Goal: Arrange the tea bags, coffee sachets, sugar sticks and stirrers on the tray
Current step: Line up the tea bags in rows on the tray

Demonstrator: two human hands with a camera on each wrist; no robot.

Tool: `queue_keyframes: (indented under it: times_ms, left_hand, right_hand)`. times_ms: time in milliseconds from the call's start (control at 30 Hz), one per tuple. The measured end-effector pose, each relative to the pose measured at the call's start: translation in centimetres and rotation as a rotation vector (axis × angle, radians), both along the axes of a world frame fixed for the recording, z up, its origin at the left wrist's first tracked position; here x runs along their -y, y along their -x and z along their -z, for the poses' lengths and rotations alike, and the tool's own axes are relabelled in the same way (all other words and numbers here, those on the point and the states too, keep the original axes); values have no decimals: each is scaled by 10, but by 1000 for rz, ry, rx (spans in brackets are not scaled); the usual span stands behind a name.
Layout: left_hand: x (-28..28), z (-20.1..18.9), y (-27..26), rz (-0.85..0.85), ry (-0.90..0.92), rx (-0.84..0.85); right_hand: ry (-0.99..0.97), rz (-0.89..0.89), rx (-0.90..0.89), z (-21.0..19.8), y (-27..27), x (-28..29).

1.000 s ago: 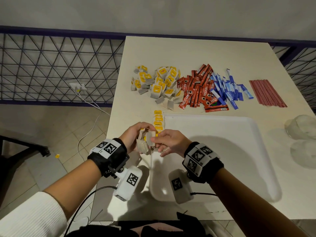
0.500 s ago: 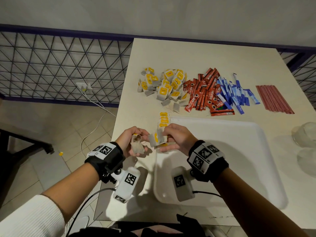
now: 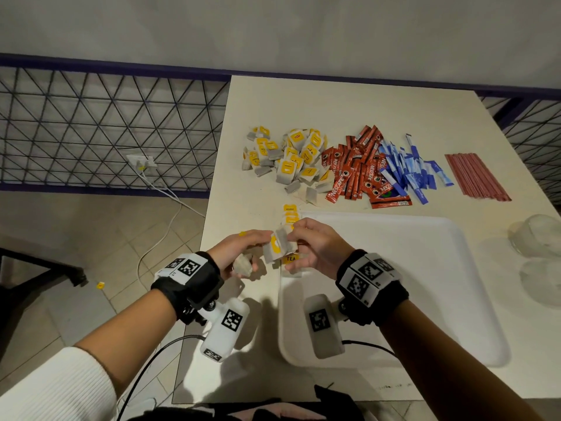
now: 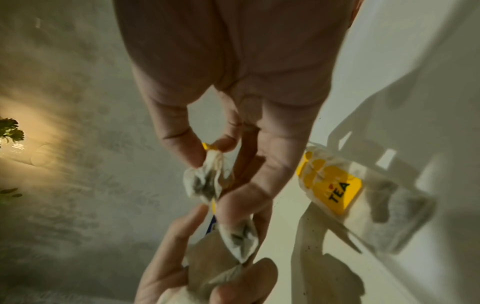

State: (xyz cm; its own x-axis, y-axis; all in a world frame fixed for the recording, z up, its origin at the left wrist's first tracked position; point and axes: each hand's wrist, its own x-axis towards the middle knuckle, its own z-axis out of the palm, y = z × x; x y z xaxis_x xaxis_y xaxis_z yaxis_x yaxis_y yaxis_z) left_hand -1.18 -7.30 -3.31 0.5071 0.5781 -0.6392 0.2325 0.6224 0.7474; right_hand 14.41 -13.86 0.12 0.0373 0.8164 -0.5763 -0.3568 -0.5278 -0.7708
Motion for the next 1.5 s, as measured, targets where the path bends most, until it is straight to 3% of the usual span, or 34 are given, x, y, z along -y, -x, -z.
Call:
queue_keyframes:
  times_ms: [400, 633, 833, 1033, 1233, 1500]
  left_hand:
    - [3, 8, 6, 242, -32, 37]
    - [5, 15, 14, 266, -63, 7]
    - [3, 15, 21, 94, -57, -12]
    - [4, 5, 14, -24, -84, 8]
    - [14, -5, -4, 66, -147, 32]
    - [11, 0, -7, -47, -159, -80]
  right_hand:
    - [-46, -46, 111, 4, 4, 2]
    - [-125, 10, 193, 7, -1, 4]
    - [-136, 4, 255, 9, -9, 4]
    - [-138, -114, 317, 12, -13, 5]
    - [-140, -169, 268, 13, -15, 8]
    - [-100, -248, 191, 14, -22, 16]
